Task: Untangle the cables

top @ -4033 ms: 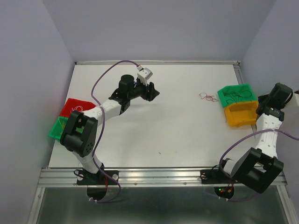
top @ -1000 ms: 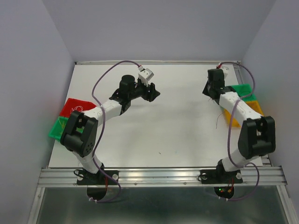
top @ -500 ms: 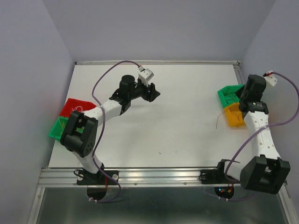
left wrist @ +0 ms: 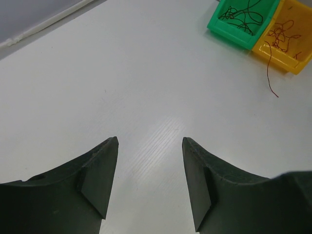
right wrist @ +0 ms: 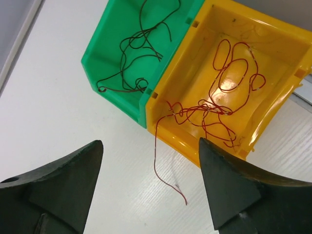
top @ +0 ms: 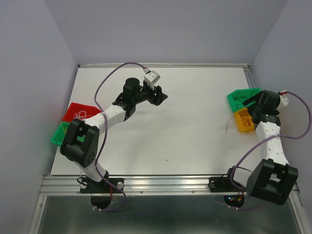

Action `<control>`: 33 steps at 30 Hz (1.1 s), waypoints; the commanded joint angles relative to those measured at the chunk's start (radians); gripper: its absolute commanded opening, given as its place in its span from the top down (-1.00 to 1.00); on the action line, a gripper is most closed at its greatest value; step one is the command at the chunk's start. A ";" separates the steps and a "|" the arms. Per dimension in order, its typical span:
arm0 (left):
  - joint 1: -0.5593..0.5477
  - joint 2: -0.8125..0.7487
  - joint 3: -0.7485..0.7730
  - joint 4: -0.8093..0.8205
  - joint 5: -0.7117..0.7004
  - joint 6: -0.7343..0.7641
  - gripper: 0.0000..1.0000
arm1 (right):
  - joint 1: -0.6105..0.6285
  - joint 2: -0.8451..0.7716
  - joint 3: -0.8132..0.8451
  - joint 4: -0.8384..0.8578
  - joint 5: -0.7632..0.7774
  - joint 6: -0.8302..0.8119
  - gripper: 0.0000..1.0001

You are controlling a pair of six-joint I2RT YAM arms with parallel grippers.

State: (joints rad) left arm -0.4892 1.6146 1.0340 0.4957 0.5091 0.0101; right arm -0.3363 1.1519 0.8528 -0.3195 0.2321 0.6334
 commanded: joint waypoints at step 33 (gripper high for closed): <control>-0.003 -0.025 0.000 0.043 -0.006 0.016 -0.33 | 0.312 0.253 -0.109 0.183 0.196 0.169 -0.14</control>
State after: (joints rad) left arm -0.4892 1.6146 1.0336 0.4965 0.4961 0.0147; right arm -0.0311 1.3750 0.6987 -0.2077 0.3874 0.7757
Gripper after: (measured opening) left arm 0.659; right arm 0.660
